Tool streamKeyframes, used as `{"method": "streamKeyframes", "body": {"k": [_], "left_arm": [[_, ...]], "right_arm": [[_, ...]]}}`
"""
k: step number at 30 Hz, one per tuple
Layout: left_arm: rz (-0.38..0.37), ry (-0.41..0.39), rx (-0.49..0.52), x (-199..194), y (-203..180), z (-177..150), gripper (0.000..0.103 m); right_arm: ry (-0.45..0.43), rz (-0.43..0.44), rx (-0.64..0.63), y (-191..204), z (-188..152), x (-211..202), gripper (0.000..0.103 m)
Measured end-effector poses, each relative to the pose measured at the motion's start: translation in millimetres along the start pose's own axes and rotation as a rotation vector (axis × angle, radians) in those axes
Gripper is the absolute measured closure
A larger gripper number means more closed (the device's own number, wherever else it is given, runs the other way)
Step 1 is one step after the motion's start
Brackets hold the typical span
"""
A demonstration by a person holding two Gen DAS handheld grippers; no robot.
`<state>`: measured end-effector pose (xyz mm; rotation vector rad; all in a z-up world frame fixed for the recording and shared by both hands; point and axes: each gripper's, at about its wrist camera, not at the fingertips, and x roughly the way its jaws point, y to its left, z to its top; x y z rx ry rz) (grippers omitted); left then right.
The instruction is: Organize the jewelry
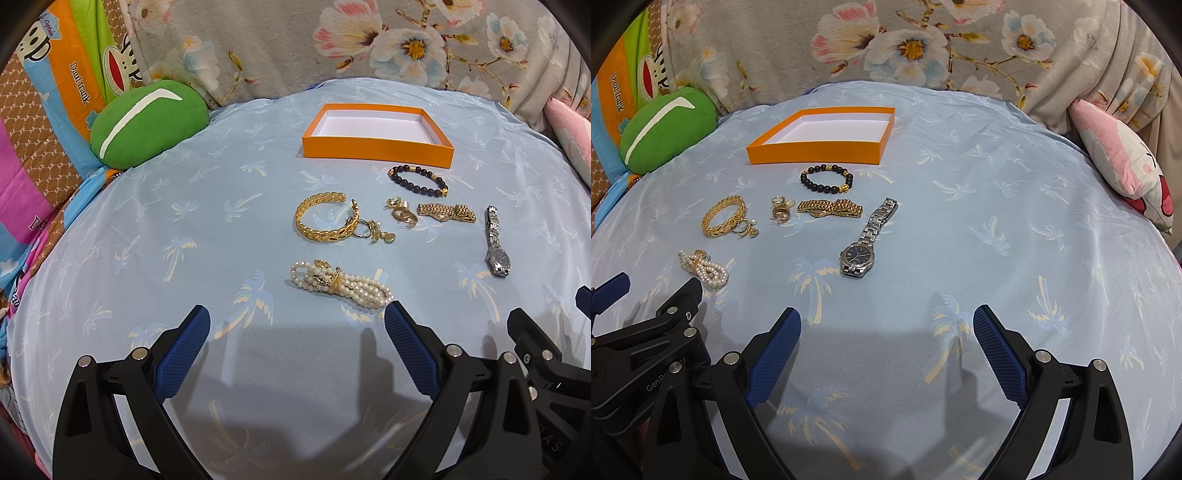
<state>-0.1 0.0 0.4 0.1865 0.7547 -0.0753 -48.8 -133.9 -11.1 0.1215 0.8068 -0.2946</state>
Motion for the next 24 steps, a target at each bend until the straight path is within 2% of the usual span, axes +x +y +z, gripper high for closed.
{"method": "streamKeyframes", "body": {"k": [5,8,15,17,24], "left_arm": [[-0.010,-0.002,-0.007,6,0,-5,0.010],[-0.037,-0.004,-0.051,4,8,-7,0.009],[-0.087,0.048,-0.192,11,47,-7,0.009],[-0.085,0.041,-0.207,10,53,-7,0.009],[-0.105,0.040,-0.190,8,56,2,0.009]], "right_arm": [[0.003,0.008,0.015,-2,0,0,0.010],[0.007,0.025,0.040,-8,1,6,0.010],[0.018,0.057,0.085,-10,21,21,0.011],[0.030,0.055,0.076,-6,27,28,0.014],[0.092,0.057,0.076,3,37,52,0.038]]}}
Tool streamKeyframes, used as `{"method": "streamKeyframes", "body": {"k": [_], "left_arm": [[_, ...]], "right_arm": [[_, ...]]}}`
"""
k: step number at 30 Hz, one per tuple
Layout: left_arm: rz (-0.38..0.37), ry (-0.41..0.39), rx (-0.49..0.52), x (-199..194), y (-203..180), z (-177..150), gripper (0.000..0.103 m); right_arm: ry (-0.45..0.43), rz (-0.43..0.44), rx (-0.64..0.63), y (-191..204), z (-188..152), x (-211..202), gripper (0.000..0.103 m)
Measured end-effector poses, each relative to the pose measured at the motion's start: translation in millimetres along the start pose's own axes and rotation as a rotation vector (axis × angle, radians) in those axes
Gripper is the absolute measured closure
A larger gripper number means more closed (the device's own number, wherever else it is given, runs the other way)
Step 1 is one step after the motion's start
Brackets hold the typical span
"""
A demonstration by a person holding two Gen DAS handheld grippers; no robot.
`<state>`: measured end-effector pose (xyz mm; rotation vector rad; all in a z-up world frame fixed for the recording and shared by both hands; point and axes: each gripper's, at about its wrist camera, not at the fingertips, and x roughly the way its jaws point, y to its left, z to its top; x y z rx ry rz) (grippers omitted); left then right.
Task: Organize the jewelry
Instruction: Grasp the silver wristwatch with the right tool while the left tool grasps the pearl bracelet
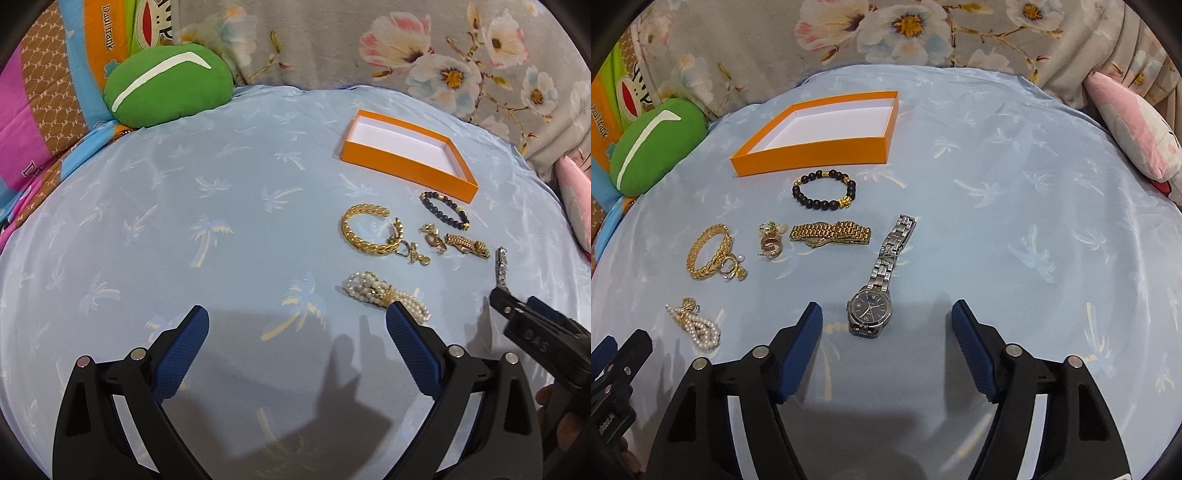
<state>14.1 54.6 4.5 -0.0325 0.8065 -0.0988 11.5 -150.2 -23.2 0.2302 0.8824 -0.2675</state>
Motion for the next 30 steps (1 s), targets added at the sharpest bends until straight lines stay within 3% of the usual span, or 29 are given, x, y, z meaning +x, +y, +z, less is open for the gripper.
{"method": "streamKeyframes", "body": {"k": [5,7,9,12,14,18,23,30], "left_arm": [[-0.061,0.039,-0.008,4,-13,7,0.009],[-0.061,0.055,-0.006,9,-22,11,0.009],[-0.050,0.074,-0.005,15,-30,14,0.009],[-0.021,0.097,-0.002,27,-39,16,0.015],[-0.013,0.128,0.004,36,-44,17,0.030],[-0.007,0.126,-0.006,38,-44,15,0.042],[-0.052,0.114,-0.010,34,-41,13,0.071],[-0.078,0.129,-0.018,30,-32,12,0.072]], "right_arm": [[-0.005,-0.025,-0.018,0,2,3,0.056],[-0.008,-0.023,-0.018,-3,2,2,0.072],[-0.007,-0.016,-0.016,-7,2,1,0.079],[-0.007,-0.010,-0.016,-14,0,-1,0.079],[-0.008,-0.009,-0.018,-16,-1,-2,0.079],[-0.009,0.010,-0.012,-21,-3,-4,0.079],[-0.009,0.019,-0.008,-23,-4,-5,0.079],[-0.009,0.036,-0.005,-23,-7,-8,0.079]]}}
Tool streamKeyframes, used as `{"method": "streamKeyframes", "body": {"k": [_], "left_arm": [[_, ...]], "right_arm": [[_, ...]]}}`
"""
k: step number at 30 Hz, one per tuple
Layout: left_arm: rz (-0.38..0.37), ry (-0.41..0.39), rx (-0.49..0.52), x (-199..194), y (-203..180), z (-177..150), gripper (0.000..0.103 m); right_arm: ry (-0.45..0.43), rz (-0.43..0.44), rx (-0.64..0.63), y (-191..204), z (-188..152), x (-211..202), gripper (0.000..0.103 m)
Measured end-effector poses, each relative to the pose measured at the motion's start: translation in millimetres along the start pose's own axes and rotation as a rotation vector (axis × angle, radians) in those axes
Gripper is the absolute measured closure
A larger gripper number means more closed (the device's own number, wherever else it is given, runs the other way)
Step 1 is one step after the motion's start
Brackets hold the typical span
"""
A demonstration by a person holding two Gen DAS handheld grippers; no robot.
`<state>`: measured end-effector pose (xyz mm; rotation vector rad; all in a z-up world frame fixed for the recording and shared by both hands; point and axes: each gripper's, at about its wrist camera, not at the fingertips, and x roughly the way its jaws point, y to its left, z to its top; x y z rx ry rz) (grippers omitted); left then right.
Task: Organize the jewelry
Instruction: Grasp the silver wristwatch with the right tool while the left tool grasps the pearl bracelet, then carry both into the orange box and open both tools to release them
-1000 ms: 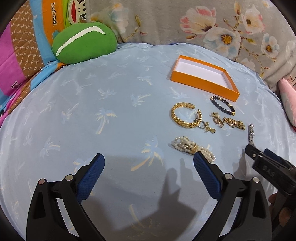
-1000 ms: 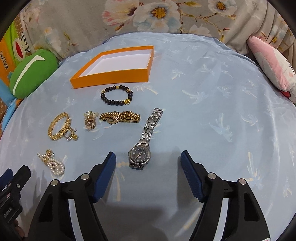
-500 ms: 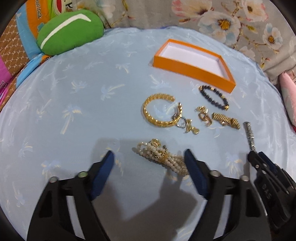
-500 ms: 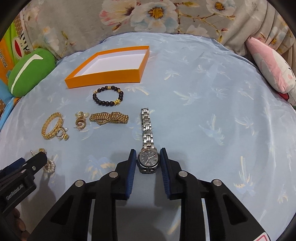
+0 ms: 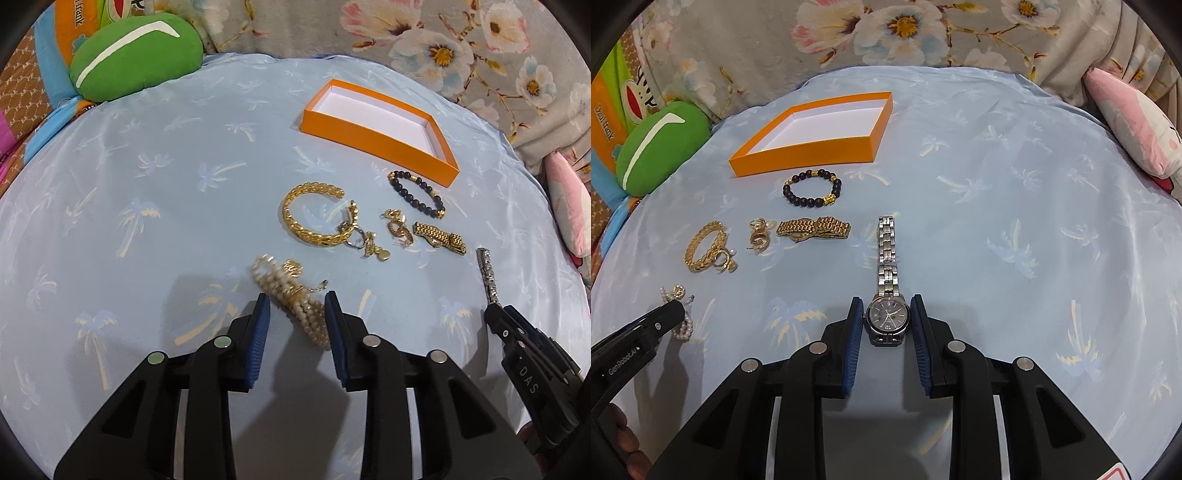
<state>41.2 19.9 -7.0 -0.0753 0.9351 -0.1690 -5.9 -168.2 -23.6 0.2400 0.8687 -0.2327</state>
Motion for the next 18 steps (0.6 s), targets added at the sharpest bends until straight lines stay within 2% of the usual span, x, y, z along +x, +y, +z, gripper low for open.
{"method": "streamKeyframes", "body": {"k": [3,8,11,12,15,18], "left_arm": [[0.032,-0.009,0.000,-3,7,-3,0.067],[0.030,-0.005,-0.020,-1,10,0,0.055],[0.057,-0.016,0.009,4,3,2,0.055],[0.062,-0.019,0.017,4,1,3,0.057],[0.041,-0.016,0.022,4,0,4,0.084],[0.008,-0.005,0.001,3,5,5,0.086]], "right_arm": [[0.000,0.001,0.001,0,0,0,0.079],[0.000,-0.001,0.001,0,-1,0,0.079],[0.001,-0.005,-0.004,1,-1,0,0.079],[0.001,-0.005,-0.007,1,-1,0,0.079],[-0.001,0.002,-0.008,1,-1,0,0.079],[-0.007,0.023,0.011,-2,0,-2,0.079]]}}
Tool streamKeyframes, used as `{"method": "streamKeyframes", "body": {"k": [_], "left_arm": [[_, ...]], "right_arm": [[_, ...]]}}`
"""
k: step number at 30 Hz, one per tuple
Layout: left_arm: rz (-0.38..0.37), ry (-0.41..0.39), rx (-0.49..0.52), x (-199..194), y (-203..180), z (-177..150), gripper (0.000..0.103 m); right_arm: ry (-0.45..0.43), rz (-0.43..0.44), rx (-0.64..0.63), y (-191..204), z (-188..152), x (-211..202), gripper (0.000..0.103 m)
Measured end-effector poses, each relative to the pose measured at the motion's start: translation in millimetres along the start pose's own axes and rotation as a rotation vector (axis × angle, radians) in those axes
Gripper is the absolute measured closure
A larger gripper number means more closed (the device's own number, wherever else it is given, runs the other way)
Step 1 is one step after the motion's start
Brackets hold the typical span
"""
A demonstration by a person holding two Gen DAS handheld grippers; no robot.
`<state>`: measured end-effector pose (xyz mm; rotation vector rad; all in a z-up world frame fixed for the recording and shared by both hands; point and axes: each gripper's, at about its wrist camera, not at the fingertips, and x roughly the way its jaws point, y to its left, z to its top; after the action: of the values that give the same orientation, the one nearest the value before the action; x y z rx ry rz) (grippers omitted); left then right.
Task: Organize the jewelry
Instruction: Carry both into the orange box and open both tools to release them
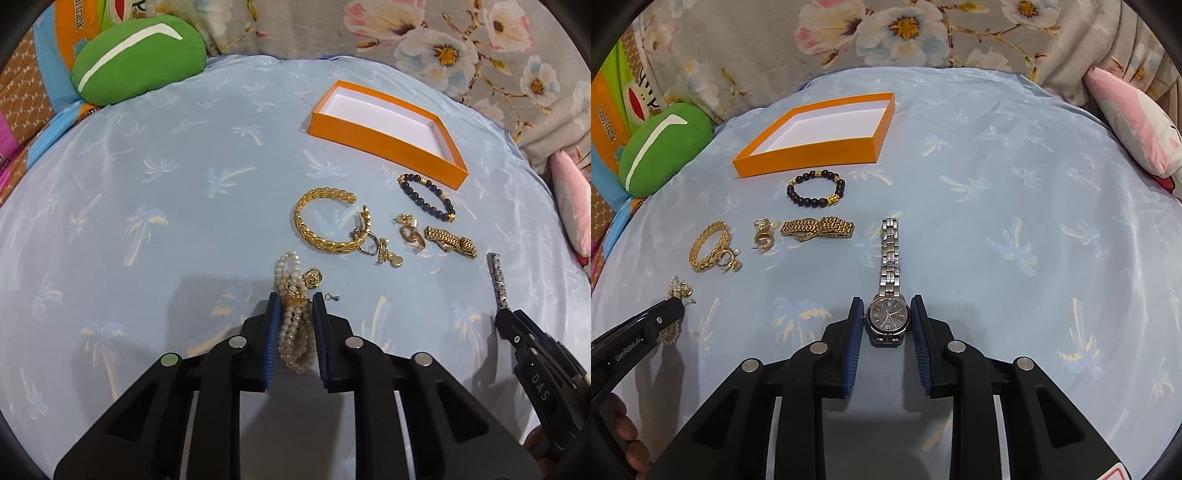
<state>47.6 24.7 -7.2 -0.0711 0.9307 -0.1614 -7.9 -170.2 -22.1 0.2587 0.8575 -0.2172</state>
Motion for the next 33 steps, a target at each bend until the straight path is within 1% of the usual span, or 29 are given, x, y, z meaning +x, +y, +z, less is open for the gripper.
{"method": "streamKeyframes", "body": {"k": [4,7,11,15,18,21,23,26,28,30,32,33], "left_arm": [[-0.013,-0.018,-0.004,-8,3,2,0.086],[-0.028,-0.042,0.002,-19,3,8,0.086],[-0.056,-0.074,0.025,-33,-1,24,0.086],[-0.068,-0.113,0.070,-41,-10,49,0.086],[-0.088,-0.131,0.099,-38,-19,77,0.086],[-0.084,-0.169,0.131,-30,-32,110,0.086],[-0.079,-0.201,0.154,-22,-42,134,0.086],[-0.115,-0.213,0.165,-4,-55,174,0.086],[-0.121,-0.229,0.173,9,-65,199,0.086],[-0.114,-0.252,0.192,23,-77,222,0.086],[-0.127,-0.248,0.210,38,-86,239,0.086],[-0.120,-0.250,0.212,47,-91,247,0.086]], "right_arm": [[-0.025,0.010,0.007,-1,5,-10,0.079],[-0.043,0.039,0.021,-4,16,-19,0.079],[-0.078,0.055,0.007,-3,37,-30,0.079],[-0.093,0.098,-0.006,-1,69,-31,0.079],[-0.103,0.115,-0.028,4,99,-23,0.079],[-0.133,0.111,-0.060,14,133,-9,0.079],[-0.155,0.124,-0.068,21,156,1,0.079],[-0.208,0.135,-0.086,32,195,14,0.079],[-0.235,0.133,-0.096,40,223,26,0.079],[-0.258,0.126,-0.104,47,243,39,0.079],[-0.266,0.112,-0.112,52,258,55,0.079],[-0.265,0.118,-0.108,53,264,65,0.079]]}}
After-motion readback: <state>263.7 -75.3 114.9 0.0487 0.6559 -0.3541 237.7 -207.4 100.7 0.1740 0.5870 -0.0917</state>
